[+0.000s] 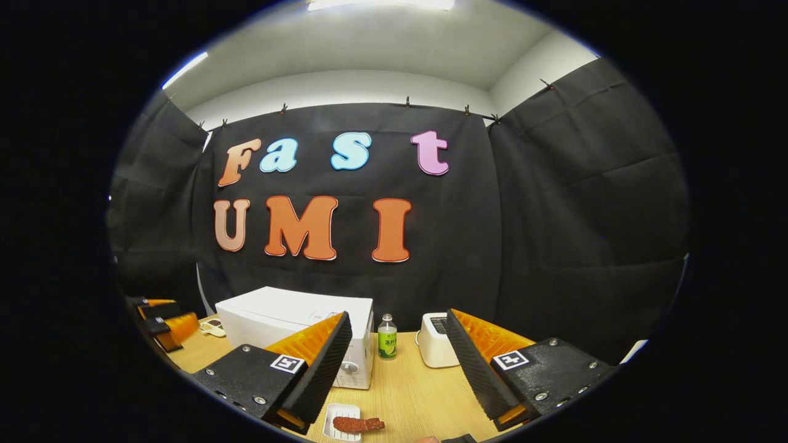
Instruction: Open the microwave oven with the left hand, put the food in, and close the microwave oven.
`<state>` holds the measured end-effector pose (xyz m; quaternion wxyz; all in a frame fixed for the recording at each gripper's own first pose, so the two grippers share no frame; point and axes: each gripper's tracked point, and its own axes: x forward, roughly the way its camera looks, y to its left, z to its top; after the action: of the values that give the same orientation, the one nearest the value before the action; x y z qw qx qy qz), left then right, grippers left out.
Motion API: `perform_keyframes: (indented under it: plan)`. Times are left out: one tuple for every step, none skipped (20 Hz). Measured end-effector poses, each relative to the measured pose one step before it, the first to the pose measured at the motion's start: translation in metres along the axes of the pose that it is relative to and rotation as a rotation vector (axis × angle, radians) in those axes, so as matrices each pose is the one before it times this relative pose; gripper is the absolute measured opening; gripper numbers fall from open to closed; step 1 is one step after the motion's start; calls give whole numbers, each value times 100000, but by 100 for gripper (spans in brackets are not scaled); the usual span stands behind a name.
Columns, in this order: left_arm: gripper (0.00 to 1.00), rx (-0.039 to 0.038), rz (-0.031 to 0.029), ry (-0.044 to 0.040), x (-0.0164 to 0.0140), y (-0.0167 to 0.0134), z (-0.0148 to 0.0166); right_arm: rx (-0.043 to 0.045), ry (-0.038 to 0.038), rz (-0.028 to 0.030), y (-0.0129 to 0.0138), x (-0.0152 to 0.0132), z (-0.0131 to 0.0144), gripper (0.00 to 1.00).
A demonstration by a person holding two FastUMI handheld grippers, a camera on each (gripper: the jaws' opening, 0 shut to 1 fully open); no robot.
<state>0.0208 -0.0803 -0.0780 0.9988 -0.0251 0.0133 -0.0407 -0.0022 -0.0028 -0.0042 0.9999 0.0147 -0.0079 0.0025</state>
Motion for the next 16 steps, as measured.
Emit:
perform_keyframes:
  plan:
    - [93, -782, -1738, -34, 526, -1328, -1049, 22, 380, -159, -122, 25, -190, 96]
    - [93, -45, -1637, 709, 536, -1176, -969, 37, 255, -172, -215, -84, -174, 96]
    - [93, 652, -1291, 994, 620, -1092, -1270, 22, 486, -186, -245, -160, -187, 96]
    - [93, 552, -630, 578, 621, -751, -883, 53, 449, -357, -199, 45, -341, 96]
    - [92, -60, -621, 515, 697, -658, -851, 95, 276, -442, -267, 48, -194, 96]
    - [93, -768, -1376, 833, 693, -907, -852, 76, 152, -349, -331, -46, -185, 96]
    - [93, -933, -720, 730, 809, -893, -1039, 36, 154, -256, -246, -41, -223, 96]
    - [93, 19, -155, 1416, 931, -618, -1009, -3, 52, -87, -220, 150, -245, 96]
    - [93, 762, 145, 895, 952, -556, -785, -47, 149, -277, -335, 76, -224, 96]
    - [93, 1130, 584, 272, 1006, -394, -683, -70, 207, -442, -327, 14, -175, 96]
    - [93, 1085, 447, 322, 1052, -377, -611, 48, 210, -542, -363, 88, -208, 96]
    - [93, 860, -124, -43, 878, -375, -598, 123, 256, -528, -414, 107, -166, 96]
    - [93, 29, -884, 461, 1311, -715, -672, 159, 202, -347, -293, 115, -202, 96]
    - [93, -703, -1607, 1298, 1290, -796, -927, 125, 276, -215, -334, 181, -230, 96]
    - [93, -155, -591, 2426, 1269, -365, -1140, -74, 271, -268, -262, 152, -135, 96]
    - [93, 127, 265, 1692, 970, -79, -686, -329, 250, -406, -375, 135, -183, 96]
